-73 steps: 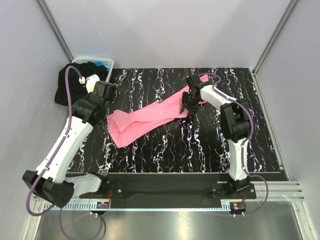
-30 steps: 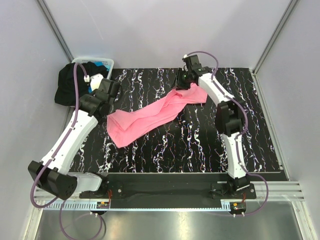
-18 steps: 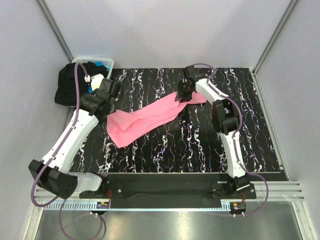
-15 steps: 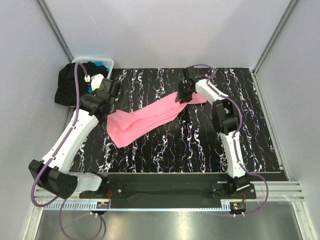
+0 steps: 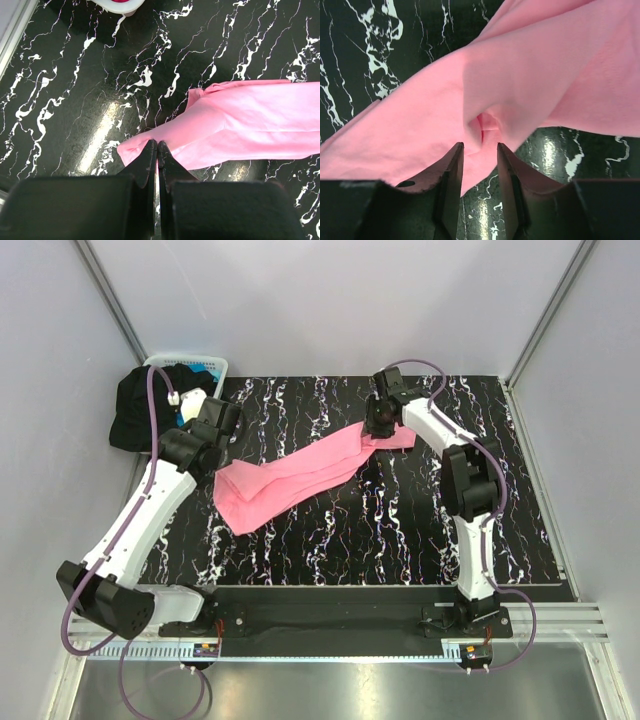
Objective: Fold and stack the t-shirts
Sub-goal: Flatten the tshirt out
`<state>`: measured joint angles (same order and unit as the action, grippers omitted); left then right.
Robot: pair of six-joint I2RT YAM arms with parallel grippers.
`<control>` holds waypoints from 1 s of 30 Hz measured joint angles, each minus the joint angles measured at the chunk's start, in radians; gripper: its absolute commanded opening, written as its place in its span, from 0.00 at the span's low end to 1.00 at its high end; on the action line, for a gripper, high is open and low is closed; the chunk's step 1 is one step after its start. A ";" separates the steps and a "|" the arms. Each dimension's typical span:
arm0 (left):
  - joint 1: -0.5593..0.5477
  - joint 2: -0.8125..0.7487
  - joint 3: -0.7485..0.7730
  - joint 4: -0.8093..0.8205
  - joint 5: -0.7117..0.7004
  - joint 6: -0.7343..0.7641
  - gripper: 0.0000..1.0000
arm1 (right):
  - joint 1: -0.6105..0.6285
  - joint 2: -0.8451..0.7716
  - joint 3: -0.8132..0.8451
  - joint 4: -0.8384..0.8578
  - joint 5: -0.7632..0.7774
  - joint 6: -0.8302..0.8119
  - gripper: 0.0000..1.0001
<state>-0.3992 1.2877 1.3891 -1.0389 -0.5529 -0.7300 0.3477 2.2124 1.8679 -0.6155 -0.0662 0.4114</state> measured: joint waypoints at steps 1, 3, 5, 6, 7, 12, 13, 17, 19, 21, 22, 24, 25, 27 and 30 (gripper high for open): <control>0.000 -0.003 -0.003 0.002 0.000 -0.002 0.00 | 0.000 -0.016 -0.009 0.001 0.013 0.000 0.41; 0.000 -0.006 -0.007 0.000 0.000 -0.004 0.00 | 0.000 -0.040 -0.025 0.005 0.042 0.000 0.40; 0.000 -0.008 -0.010 0.000 0.000 -0.005 0.00 | 0.000 -0.046 -0.029 0.006 0.064 0.000 0.40; 0.000 -0.008 -0.010 0.001 0.000 -0.005 0.00 | 0.000 -0.045 -0.029 0.005 0.072 0.000 0.39; 0.000 -0.008 -0.010 0.001 0.000 -0.005 0.00 | 0.000 -0.043 -0.029 0.003 0.077 0.000 0.38; 0.000 -0.008 -0.010 0.001 0.000 -0.004 0.00 | -0.002 -0.006 -0.011 -0.002 0.092 -0.002 0.38; 0.000 -0.008 -0.010 0.001 0.000 -0.004 0.00 | -0.003 0.009 0.001 -0.003 0.098 -0.004 0.38; 0.000 -0.008 -0.010 0.001 0.000 -0.003 0.00 | -0.009 0.058 0.048 -0.021 0.115 -0.005 0.38; 0.000 -0.008 -0.010 0.001 0.000 -0.003 0.00 | -0.013 0.064 0.056 -0.032 0.130 -0.005 0.38; 0.000 -0.008 -0.010 0.001 0.000 -0.002 0.00 | -0.016 0.064 0.061 -0.042 0.140 -0.005 0.37; 0.000 -0.008 -0.010 0.001 0.000 -0.001 0.00 | -0.017 0.064 0.066 -0.047 0.149 -0.005 0.37; 0.000 -0.008 -0.010 0.001 0.000 0.000 0.00 | -0.018 0.064 0.073 -0.059 0.164 -0.005 0.37; 0.000 -0.008 -0.010 0.001 0.000 0.000 0.00 | -0.019 0.064 0.075 -0.062 0.171 -0.005 0.37; 0.000 -0.007 -0.010 0.001 0.000 0.000 0.00 | -0.019 0.064 0.075 -0.068 0.182 -0.005 0.36; 0.000 -0.007 -0.010 0.001 0.000 0.000 0.00 | -0.020 0.064 0.075 -0.080 0.182 -0.006 0.36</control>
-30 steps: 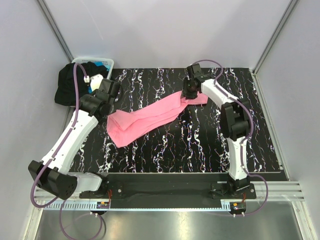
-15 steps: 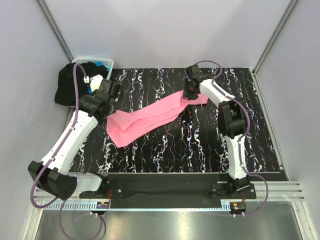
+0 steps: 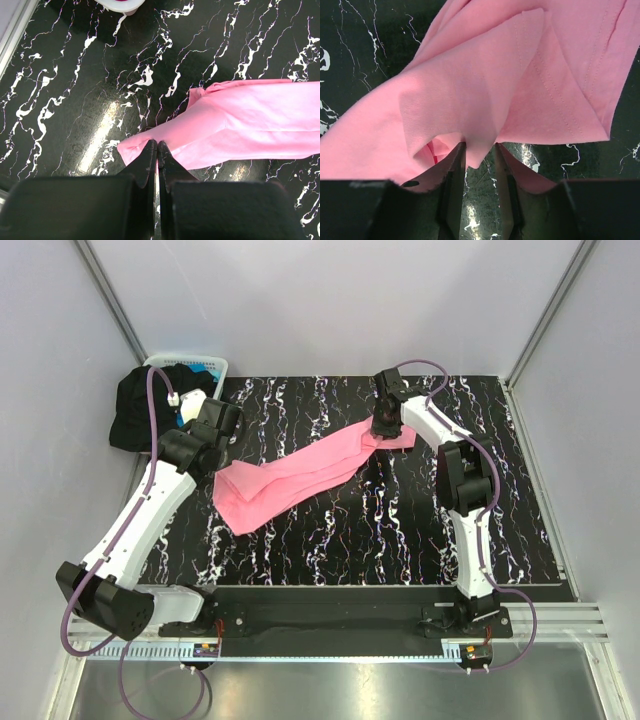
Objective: Fold and stack the t-shirts
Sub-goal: Flatten the tshirt out
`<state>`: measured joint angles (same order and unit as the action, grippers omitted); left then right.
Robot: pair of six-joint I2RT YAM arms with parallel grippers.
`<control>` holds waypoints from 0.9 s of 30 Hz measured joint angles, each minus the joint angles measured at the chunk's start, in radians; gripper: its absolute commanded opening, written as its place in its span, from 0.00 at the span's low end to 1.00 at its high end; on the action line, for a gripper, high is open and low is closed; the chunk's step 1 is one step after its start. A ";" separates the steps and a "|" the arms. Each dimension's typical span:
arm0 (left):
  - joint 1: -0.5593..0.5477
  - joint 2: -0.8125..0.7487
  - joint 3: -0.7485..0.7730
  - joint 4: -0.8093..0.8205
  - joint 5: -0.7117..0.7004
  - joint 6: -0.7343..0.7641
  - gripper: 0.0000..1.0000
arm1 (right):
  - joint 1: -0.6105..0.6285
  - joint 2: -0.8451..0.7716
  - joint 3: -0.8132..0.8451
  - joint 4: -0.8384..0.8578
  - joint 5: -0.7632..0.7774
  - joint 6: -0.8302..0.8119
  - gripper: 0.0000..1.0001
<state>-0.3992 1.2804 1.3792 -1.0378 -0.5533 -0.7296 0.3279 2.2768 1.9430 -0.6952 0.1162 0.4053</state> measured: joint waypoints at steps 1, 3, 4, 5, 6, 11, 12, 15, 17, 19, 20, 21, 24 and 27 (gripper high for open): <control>0.000 0.000 0.000 0.000 0.000 0.000 0.00 | 0.000 0.000 0.000 -0.001 0.000 0.000 0.36; 0.000 0.000 0.000 0.000 0.000 0.000 0.00 | 0.000 0.000 0.000 -0.003 -0.001 0.000 0.35; 0.000 0.000 0.000 0.000 0.000 0.000 0.00 | 0.000 0.000 0.000 -0.005 -0.002 0.000 0.30; 0.000 0.000 0.000 0.000 0.000 0.000 0.00 | 0.000 0.000 0.000 -0.006 -0.003 -0.001 0.28; 0.000 0.000 0.000 0.000 0.000 0.000 0.00 | 0.000 0.000 0.000 -0.006 -0.004 -0.002 0.27; 0.000 0.000 0.000 0.000 0.000 0.000 0.00 | 0.000 0.002 0.000 -0.007 -0.022 -0.002 0.17; 0.000 0.000 0.000 0.000 0.000 0.000 0.00 | 0.000 0.003 0.000 -0.007 -0.030 -0.003 0.12; 0.000 0.000 0.000 0.000 0.000 0.000 0.00 | 0.000 0.013 0.008 -0.009 -0.045 -0.002 0.00; 0.000 0.000 0.000 0.000 0.000 0.000 0.00 | -0.001 0.023 0.019 -0.010 -0.055 0.000 0.00; 0.000 0.000 0.000 0.000 0.000 0.000 0.00 | -0.001 0.032 0.035 -0.012 -0.058 -0.002 0.00; 0.000 0.000 0.000 0.000 0.000 0.000 0.00 | -0.001 0.036 0.043 -0.013 -0.060 -0.002 0.00; 0.000 0.000 0.000 0.000 0.000 0.000 0.00 | -0.001 0.040 0.052 -0.014 -0.063 -0.003 0.00; 0.000 0.000 0.000 0.000 0.000 0.000 0.00 | -0.001 0.053 0.093 -0.014 -0.080 -0.007 0.00; 0.000 0.000 0.000 0.000 0.000 0.000 0.00 | -0.001 0.077 0.160 -0.019 -0.100 -0.013 0.00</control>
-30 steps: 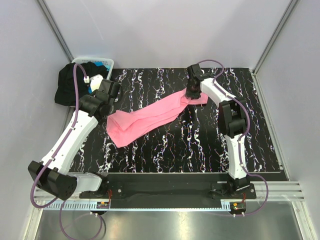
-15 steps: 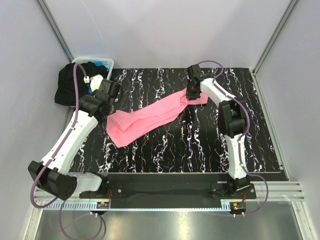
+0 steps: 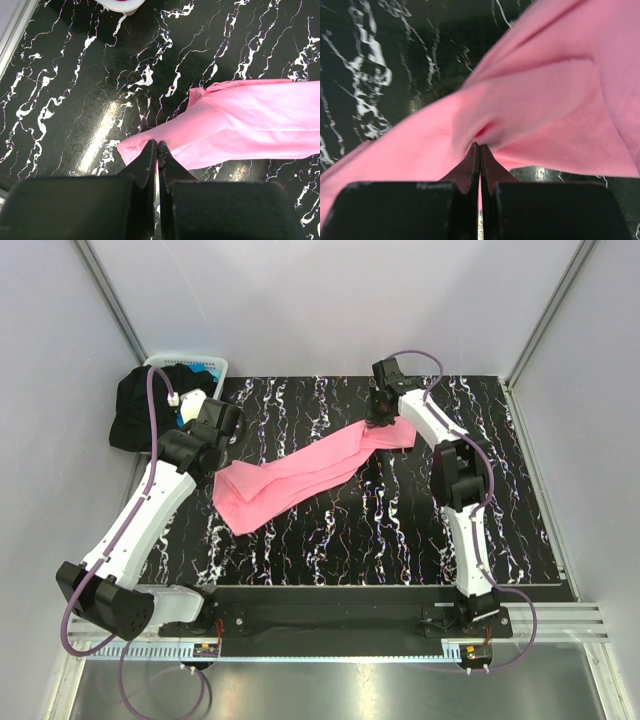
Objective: Fold and stack the t-shirts
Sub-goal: Flatten the tshirt out
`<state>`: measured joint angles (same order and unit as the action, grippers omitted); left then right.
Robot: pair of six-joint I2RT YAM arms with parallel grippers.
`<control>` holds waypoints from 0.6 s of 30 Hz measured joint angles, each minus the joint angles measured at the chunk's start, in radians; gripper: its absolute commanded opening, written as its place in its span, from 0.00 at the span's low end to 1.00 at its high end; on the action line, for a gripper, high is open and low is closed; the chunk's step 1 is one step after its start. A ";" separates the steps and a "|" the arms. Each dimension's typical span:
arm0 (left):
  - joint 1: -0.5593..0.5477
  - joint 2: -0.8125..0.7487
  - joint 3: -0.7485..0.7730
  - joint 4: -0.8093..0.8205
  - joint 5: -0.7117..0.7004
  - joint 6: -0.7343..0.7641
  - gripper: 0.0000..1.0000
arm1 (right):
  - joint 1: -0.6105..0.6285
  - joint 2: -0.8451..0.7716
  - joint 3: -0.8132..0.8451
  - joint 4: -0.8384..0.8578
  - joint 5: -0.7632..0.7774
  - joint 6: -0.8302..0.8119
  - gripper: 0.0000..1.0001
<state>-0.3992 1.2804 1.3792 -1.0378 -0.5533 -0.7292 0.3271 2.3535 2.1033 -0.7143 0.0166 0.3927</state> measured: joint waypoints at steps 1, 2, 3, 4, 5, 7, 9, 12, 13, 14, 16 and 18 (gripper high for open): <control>0.000 0.000 0.000 0.000 0.000 0.000 0.00 | 0.000 0.009 0.023 -0.001 -0.008 -0.002 0.00; 0.000 0.000 0.000 0.000 0.000 0.000 0.00 | 0.000 0.019 0.050 0.001 -0.016 -0.004 0.00; 0.000 0.000 0.000 0.000 0.000 0.000 0.00 | 0.000 0.029 0.074 0.002 -0.027 -0.006 0.00; 0.000 0.000 0.000 0.000 0.000 0.000 0.00 | 0.000 0.040 0.103 0.000 -0.035 -0.009 0.00; 0.000 0.000 0.000 0.000 0.000 0.000 0.00 | 0.000 0.053 0.130 0.002 -0.039 -0.012 0.00; 0.000 0.000 0.000 0.000 0.000 0.000 0.00 | 0.000 0.081 0.182 0.005 -0.050 -0.019 0.00; 0.000 0.000 0.000 0.000 0.000 0.000 0.00 | -0.001 0.111 0.228 0.006 -0.066 -0.023 0.19; 0.000 0.000 0.000 0.000 0.000 0.000 0.00 | -0.002 0.170 0.309 0.002 -0.092 -0.028 0.37; 0.000 0.000 0.000 0.000 0.000 0.000 0.00 | -0.002 0.189 0.331 -0.002 -0.095 -0.031 0.38; 0.000 0.000 0.000 0.000 0.000 0.000 0.00 | -0.002 0.202 0.342 -0.003 -0.097 -0.032 0.38; 0.000 0.000 0.000 0.000 0.000 0.000 0.00 | -0.002 0.216 0.344 -0.014 -0.097 -0.032 0.38; 0.000 0.000 0.000 0.000 0.000 0.000 0.00 | -0.002 0.221 0.344 -0.030 -0.091 -0.032 0.38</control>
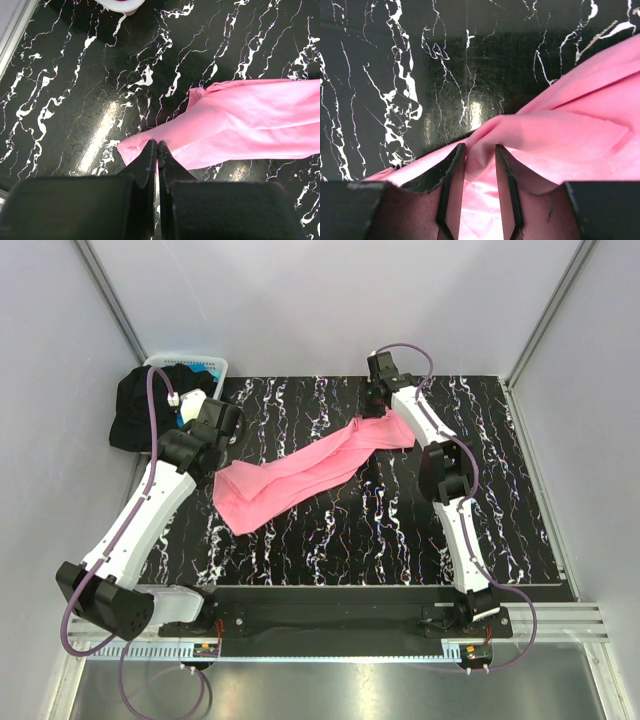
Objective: Fold and stack the t-shirts
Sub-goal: Flatten the tshirt out
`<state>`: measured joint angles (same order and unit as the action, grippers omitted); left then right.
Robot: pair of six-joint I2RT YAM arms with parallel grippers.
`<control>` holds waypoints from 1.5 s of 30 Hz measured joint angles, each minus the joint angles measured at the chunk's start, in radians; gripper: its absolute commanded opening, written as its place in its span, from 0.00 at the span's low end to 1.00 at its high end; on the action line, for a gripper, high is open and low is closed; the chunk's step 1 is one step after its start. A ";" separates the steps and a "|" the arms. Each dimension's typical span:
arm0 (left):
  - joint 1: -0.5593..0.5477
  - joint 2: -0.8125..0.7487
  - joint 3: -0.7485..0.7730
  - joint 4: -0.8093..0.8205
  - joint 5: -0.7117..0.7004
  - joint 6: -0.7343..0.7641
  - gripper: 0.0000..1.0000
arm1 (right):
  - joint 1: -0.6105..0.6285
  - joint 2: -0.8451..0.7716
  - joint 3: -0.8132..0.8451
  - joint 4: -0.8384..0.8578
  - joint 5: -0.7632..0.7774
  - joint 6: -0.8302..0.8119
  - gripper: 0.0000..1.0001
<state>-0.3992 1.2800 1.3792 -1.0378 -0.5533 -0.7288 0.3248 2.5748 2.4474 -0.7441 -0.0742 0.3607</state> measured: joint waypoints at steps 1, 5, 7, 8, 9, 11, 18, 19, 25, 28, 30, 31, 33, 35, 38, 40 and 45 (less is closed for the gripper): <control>0.000 0.000 0.000 0.000 0.000 0.000 0.00 | 0.000 0.000 0.000 -0.004 0.003 0.000 0.38; 0.000 0.000 0.000 0.000 0.000 0.000 0.00 | -0.001 0.000 -0.001 -0.002 0.018 -0.002 0.37; 0.000 0.000 0.000 0.000 0.000 -0.001 0.00 | -0.001 -0.003 -0.010 0.000 0.032 -0.003 0.36; 0.000 0.000 0.000 0.000 0.000 -0.001 0.00 | -0.001 -0.006 -0.020 0.003 0.034 -0.005 0.36; 0.000 0.000 0.000 0.000 0.000 -0.001 0.00 | -0.001 -0.012 -0.034 0.007 0.037 -0.007 0.34; 0.000 0.000 0.000 0.000 0.000 -0.001 0.00 | -0.001 -0.027 -0.065 0.010 0.048 -0.010 0.34; 0.000 0.000 0.000 0.000 0.000 -0.002 0.00 | -0.002 -0.151 -0.257 0.087 0.072 -0.017 0.34; 0.000 0.000 0.000 0.000 0.000 -0.002 0.00 | -0.002 -0.173 -0.289 0.106 0.073 -0.018 0.34; 0.000 0.000 0.000 0.000 0.000 -0.002 0.00 | -0.002 -0.254 -0.379 0.208 0.073 -0.024 0.34; 0.000 0.000 0.000 0.000 0.000 -0.002 0.00 | -0.002 -0.276 -0.397 0.233 0.076 -0.023 0.34; 0.000 0.000 0.000 0.000 0.000 -0.002 0.00 | -0.002 -0.290 -0.412 0.236 0.084 -0.019 0.33; 0.000 0.000 0.000 0.000 0.000 -0.002 0.00 | -0.002 -0.295 -0.419 0.237 0.090 -0.016 0.29; 0.000 0.000 0.000 0.000 0.000 -0.002 0.00 | -0.002 -0.302 -0.434 0.234 0.103 -0.008 0.24; 0.000 0.000 0.000 0.000 0.000 -0.002 0.00 | -0.002 -0.303 -0.448 0.226 0.119 0.002 0.17; 0.000 0.000 0.000 0.000 0.000 -0.002 0.00 | -0.003 -0.303 -0.475 0.221 0.137 0.011 0.12; 0.000 0.000 0.000 0.000 0.000 -0.002 0.00 | -0.003 -0.303 -0.488 0.215 0.141 0.014 0.11; 0.000 0.000 0.000 0.000 0.000 -0.002 0.00 | -0.003 -0.303 -0.488 0.200 0.137 0.018 0.08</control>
<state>-0.3992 1.2800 1.3792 -1.0378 -0.5529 -0.7303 0.3214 2.2719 1.9594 -0.5446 0.0631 0.3782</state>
